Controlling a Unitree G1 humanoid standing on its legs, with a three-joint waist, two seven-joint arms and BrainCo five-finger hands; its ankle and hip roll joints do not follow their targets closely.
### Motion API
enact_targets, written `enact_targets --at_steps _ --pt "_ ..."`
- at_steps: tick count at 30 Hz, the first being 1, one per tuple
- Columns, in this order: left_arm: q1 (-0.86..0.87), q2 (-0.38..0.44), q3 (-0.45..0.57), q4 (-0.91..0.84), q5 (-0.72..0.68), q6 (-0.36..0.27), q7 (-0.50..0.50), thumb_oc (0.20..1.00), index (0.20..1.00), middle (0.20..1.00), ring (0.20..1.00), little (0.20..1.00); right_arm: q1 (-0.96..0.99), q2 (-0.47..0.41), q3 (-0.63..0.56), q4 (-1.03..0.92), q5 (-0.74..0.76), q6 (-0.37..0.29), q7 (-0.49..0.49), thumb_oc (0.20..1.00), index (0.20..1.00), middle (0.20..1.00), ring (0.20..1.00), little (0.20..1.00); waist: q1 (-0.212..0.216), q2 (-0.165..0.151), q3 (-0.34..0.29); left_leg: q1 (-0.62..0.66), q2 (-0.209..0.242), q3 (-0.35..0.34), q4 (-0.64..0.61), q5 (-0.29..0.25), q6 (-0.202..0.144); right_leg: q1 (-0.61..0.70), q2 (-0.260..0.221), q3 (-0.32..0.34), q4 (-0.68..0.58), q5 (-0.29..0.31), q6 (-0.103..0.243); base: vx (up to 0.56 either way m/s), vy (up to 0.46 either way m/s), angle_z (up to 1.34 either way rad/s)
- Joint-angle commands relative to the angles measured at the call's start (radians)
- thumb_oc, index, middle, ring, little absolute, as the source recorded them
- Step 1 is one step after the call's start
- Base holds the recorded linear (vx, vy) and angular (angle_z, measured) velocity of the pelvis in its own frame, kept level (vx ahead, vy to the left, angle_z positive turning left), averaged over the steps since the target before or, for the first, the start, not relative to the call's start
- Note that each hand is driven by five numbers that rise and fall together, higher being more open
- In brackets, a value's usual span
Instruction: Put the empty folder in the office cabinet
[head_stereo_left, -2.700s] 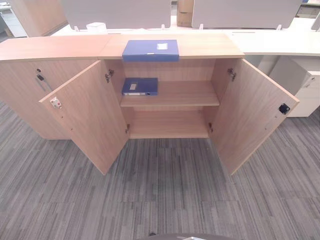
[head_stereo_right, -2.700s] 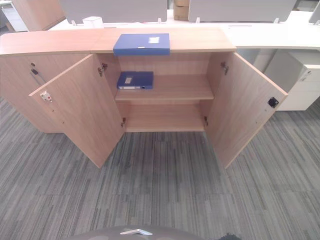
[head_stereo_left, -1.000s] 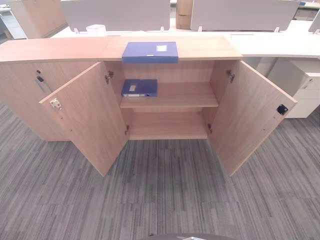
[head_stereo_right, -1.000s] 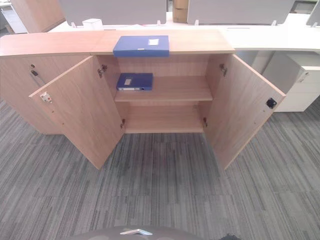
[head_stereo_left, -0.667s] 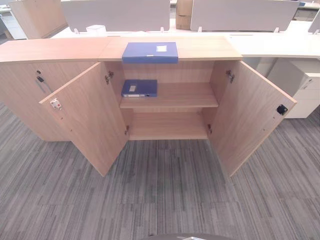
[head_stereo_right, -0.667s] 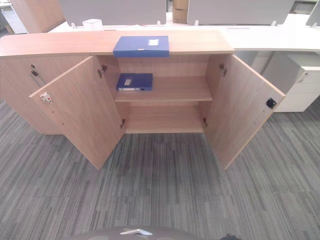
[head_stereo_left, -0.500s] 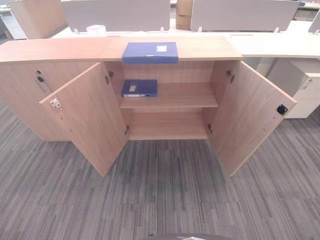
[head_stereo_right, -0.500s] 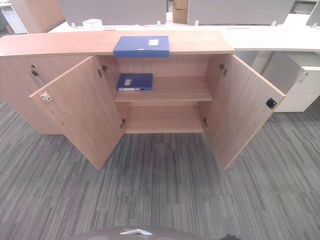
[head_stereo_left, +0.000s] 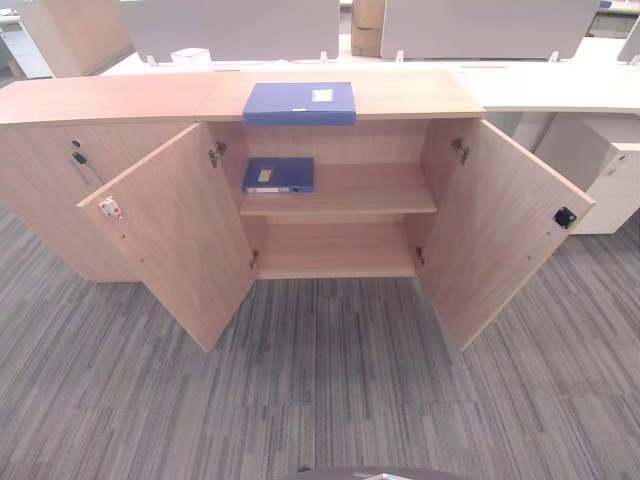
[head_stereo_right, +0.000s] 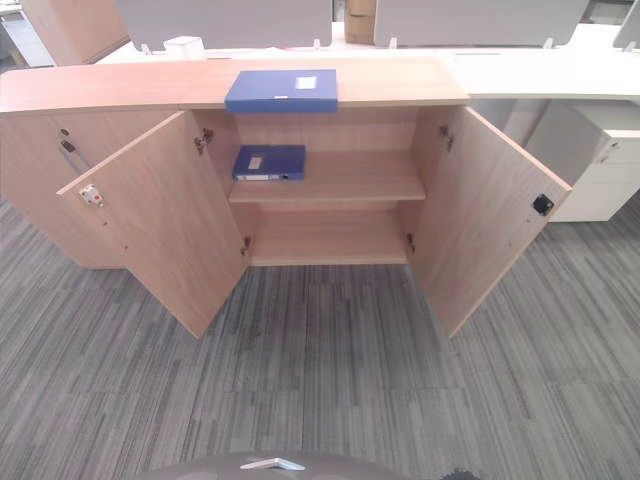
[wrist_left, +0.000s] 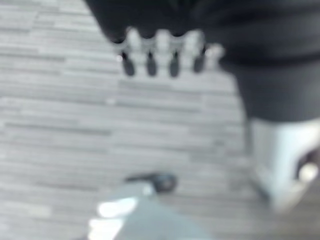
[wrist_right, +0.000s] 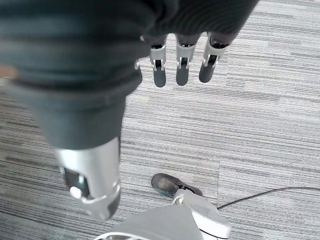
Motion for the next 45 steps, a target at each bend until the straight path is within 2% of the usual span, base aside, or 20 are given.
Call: enact_targets --at_steps 1,10,19,21,23,26,28,31,34,36,37,38,39,42,44,45 --pt "-0.054 0.006 0.003 0.068 0.011 -0.01 0.011 1.0 1.0 1.0 1.0 1.0 -0.067 -0.045 0.026 0.048 -0.021 0.015 -0.002 1.0 1.0 1.0 1.0 1.0 -0.003 -0.007 0.031 0.023 0.048 -0.031 -0.01 -0.091 -0.08 0.0 -0.058 -0.031 0.001 -0.005 0.088 0.01 -0.04 0.0" --pt "-0.066 0.016 0.003 0.066 -0.006 -0.007 0.013 1.0 1.0 1.0 1.0 1.0 -0.078 -0.055 0.031 0.042 -0.019 0.016 -0.005 1.0 1.0 1.0 1.0 1.0 -0.006 -0.005 0.044 0.013 0.062 -0.044 -0.01 -0.079 -0.089 -0.003 -0.044 -0.048 0.005 -0.017 0.073 0.04 -0.063 0.04" --pt "-0.068 0.035 0.027 0.077 -0.039 -0.002 0.016 1.0 1.0 1.0 1.0 1.0 -0.102 -0.081 0.04 0.033 -0.014 0.012 -0.008 1.0 1.0 1.0 1.0 1.0 0.004 0.004 0.068 0.009 0.091 -0.06 -0.01 -0.062 -0.099 -0.04 -0.013 -0.045 0.055 -0.061 0.044 0.07 -0.088 0.06" --pt "-0.067 0.038 0.03 0.08 -0.051 -0.003 0.017 1.0 1.0 1.0 1.0 1.0 -0.112 -0.09 0.04 0.028 -0.009 0.008 -0.009 1.0 1.0 1.0 1.0 1.0 0.007 0.0 0.082 -0.014 0.096 -0.055 0.044 -0.074 -0.102 -0.046 -0.014 -0.041 0.073 -0.072 0.037 0.05 -0.104 0.04" --pt "-0.069 0.04 0.03 0.079 -0.06 -0.003 0.018 1.0 1.0 1.0 1.0 1.0 -0.124 -0.099 0.041 0.022 -0.005 0.007 -0.012 1.0 1.0 1.0 1.0 1.0 0.012 -0.009 0.102 -0.07 0.099 -0.05 0.162 -0.103 -0.098 -0.051 -0.018 -0.036 0.098 -0.091 0.02 0.02 -0.073 0.04" --pt "-0.076 0.034 0.023 0.076 -0.07 -0.006 0.024 1.0 1.0 1.0 1.0 1.0 -0.132 -0.11 0.042 0.024 -0.003 0.008 -0.015 1.0 1.0 1.0 1.0 1.0 0.018 -0.014 0.119 -0.144 0.099 -0.054 0.242 -0.095 -0.089 -0.046 -0.025 -0.045 0.103 -0.102 0.015 0.03 -0.028 0.03" --pt "-0.075 0.03 0.019 0.074 -0.071 -0.003 0.024 1.0 1.0 1.0 1.0 1.0 -0.133 -0.118 0.041 0.026 -0.006 0.012 -0.014 1.0 1.0 1.0 1.0 1.0 0.028 -0.019 0.116 -0.224 0.092 -0.049 0.253 -0.073 -0.08 -0.03 -0.031 -0.052 0.093 -0.108 0.018 0.17 0.009 0.12" --pt "-0.062 0.024 0.013 0.078 -0.064 -0.002 0.022 1.0 1.0 1.0 1.0 1.0 -0.13 -0.119 0.045 0.029 -0.008 0.016 -0.016 1.0 1.0 1.0 1.0 1.0 0.063 -0.008 0.099 -0.341 0.078 -0.065 0.157 0.057 -0.103 0.029 -0.018 -0.039 0.061 -0.128 0.027 0.26 0.055 0.12" --pt "-0.062 0.021 0.01 0.081 -0.065 -0.001 0.024 1.0 1.0 1.0 1.0 1.0 -0.129 -0.116 0.043 0.033 -0.004 0.013 -0.02 1.0 1.0 1.0 1.0 1.0 0.08 -0.003 0.099 -0.381 0.079 -0.059 0.079 0.094 -0.113 0.071 -0.014 -0.023 0.047 -0.144 0.034 0.21 0.063 -0.17" --pt "-0.028 0.011 0.013 0.08 -0.055 -0.004 0.024 1.0 1.0 1.0 1.0 1.0 -0.123 -0.11 0.031 0.036 0.002 0.013 -0.024 1.0 1.0 1.0 1.0 1.0 0.108 -0.002 0.101 -0.396 0.086 -0.051 0.03 0.124 -0.12 0.113 -0.019 -0.007 0.04 -0.158 0.043 0.38 0.141 -0.41" --pt "-0.002 0.012 0.033 0.092 -0.037 -0.002 0.023 1.0 1.0 1.0 1.0 1.0 -0.112 -0.102 0.018 0.041 0.008 0.012 -0.02 1.0 1.0 1.0 1.0 1.0 0.13 0.005 0.079 -0.379 0.091 -0.047 0.025 0.14 -0.116 0.143 -0.025 0.01 0.04 -0.168 0.054 0.34 0.15 -0.28" --pt "-0.002 0.012 0.033 0.092 -0.037 -0.002 0.023 1.0 1.0 1.0 1.0 1.0 -0.112 -0.102 0.018 0.041 0.008 0.012 -0.02 1.0 1.0 1.0 1.0 1.0 0.13 0.005 0.079 -0.379 0.091 -0.047 0.025 0.14 -0.116 0.143 -0.025 0.01 0.04 -0.168 0.054 0.47 0.267 -0.63" --pt "0.018 0.013 0.045 0.105 -0.025 0.0 0.026 1.0 1.0 1.0 1.0 1.0 -0.095 -0.09 -0.002 0.044 0.016 0.01 -0.015 1.0 1.0 1.0 1.0 1.0 0.132 0.009 0.056 -0.372 0.072 -0.048 0.039 0.151 -0.102 0.159 -0.052 0.007 0.05 -0.18 0.07 0.35 0.23 -0.66" --pt "0.029 0.019 0.052 0.108 -0.011 -0.003 0.026 1.0 1.0 1.0 1.0 1.0 -0.08 -0.072 -0.015 0.047 0.037 0.01 -0.007 1.0 1.0 1.0 1.0 1.0 0.135 -0.007 0.02 -0.347 0.034 -0.037 0.051 0.12 -0.071 0.144 -0.108 0.016 0.099 -0.178 0.098 0.35 0.239 -0.42" --pt "0.03 0.023 0.052 0.102 -0.012 -0.004 0.025 1.0 1.0 1.0 1.0 1.0 -0.078 -0.065 -0.025 0.042 0.051 0.01 -0.005 1.0 1.0 1.0 1.0 1.0 0.13 -0.011 0.013 -0.321 0.004 -0.03 0.051 0.09 -0.048 0.12 -0.135 0.025 0.168 -0.158 0.115 0.21 0.18 -0.11" --pt "0.03 0.023 0.052 0.102 -0.012 -0.004 0.025 1.0 1.0 1.0 1.0 1.0 -0.078 -0.065 -0.025 0.041 0.051 0.011 -0.005 1.0 1.0 1.0 1.0 1.0 0.13 -0.012 0.013 -0.321 0.003 -0.029 0.051 0.089 -0.048 0.119 -0.136 0.026 0.17 -0.159 0.116 0.14 0.155 0.03"
